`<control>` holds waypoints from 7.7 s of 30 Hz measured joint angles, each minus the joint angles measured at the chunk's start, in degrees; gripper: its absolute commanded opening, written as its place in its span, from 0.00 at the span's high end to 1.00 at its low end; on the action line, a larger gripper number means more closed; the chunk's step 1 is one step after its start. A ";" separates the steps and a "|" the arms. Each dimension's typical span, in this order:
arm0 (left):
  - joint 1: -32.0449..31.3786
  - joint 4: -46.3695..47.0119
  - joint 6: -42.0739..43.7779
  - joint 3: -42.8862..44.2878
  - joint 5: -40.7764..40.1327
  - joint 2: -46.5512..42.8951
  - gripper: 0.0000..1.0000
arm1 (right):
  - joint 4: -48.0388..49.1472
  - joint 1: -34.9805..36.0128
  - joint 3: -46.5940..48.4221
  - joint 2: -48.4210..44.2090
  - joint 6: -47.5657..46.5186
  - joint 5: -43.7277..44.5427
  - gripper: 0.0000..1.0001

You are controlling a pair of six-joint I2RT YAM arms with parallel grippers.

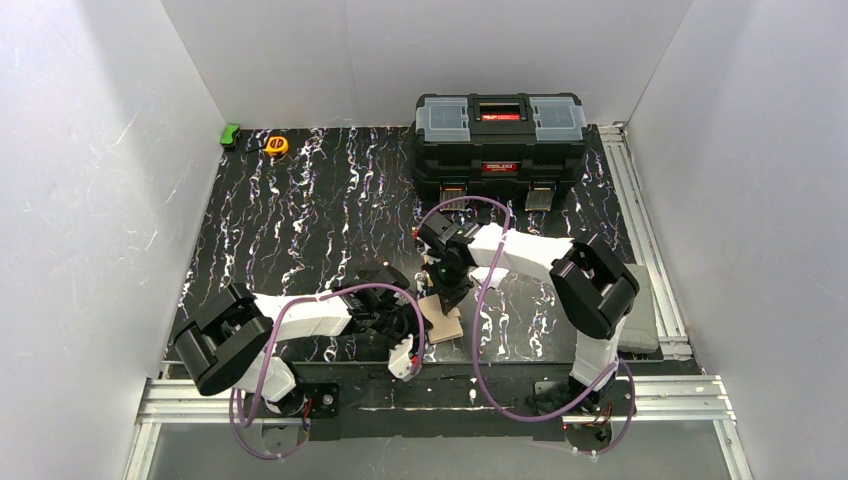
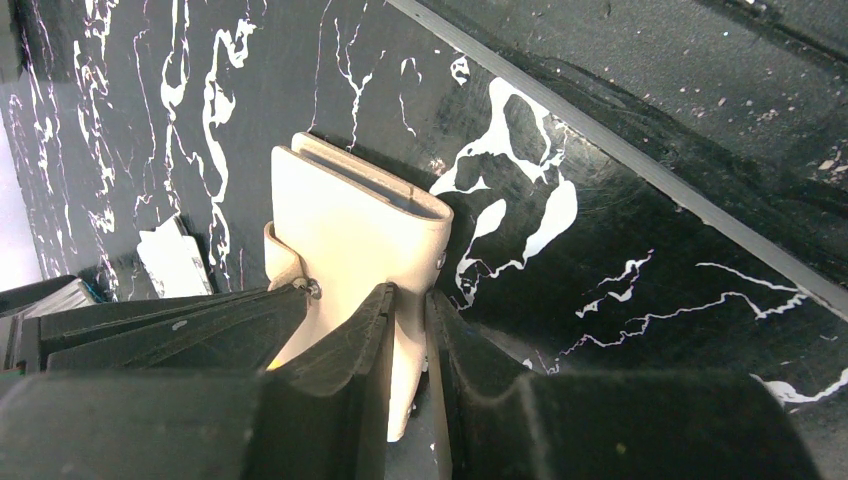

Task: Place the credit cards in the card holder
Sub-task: Close the card holder at the center of the board.

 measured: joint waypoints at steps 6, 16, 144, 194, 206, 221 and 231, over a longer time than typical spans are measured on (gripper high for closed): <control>0.00 0.11 0.00 -0.11 0.00 -0.04 0.85 | -1.73 1.29 1.62 0.94 -0.42 2.25 0.99; 0.00 0.11 0.00 -0.11 0.00 -0.04 0.85 | -3.04 3.06 3.13 1.75 -1.77 4.52 0.99; -0.13 0.35 -0.44 -0.46 -0.44 -0.35 0.87 | -2.32 5.07 1.95 0.72 0.33 5.79 0.99; -0.37 -1.05 -1.27 0.02 -1.31 -0.57 0.89 | -5.44 6.08 3.52 -0.52 2.43 13.38 0.64; -0.37 -1.16 -1.14 0.02 -1.36 -0.57 0.89 | -9.20 9.31 6.27 0.92 2.93 18.40 0.52; -0.37 -1.42 -0.63 -0.07 -2.23 -0.90 0.90 | -12.46 11.45 9.29 4.63 2.75 23.58 0.63; -0.37 -1.42 -0.63 -0.07 -2.23 -0.90 0.89 | -12.44 11.52 9.29 4.42 3.43 24.96 0.82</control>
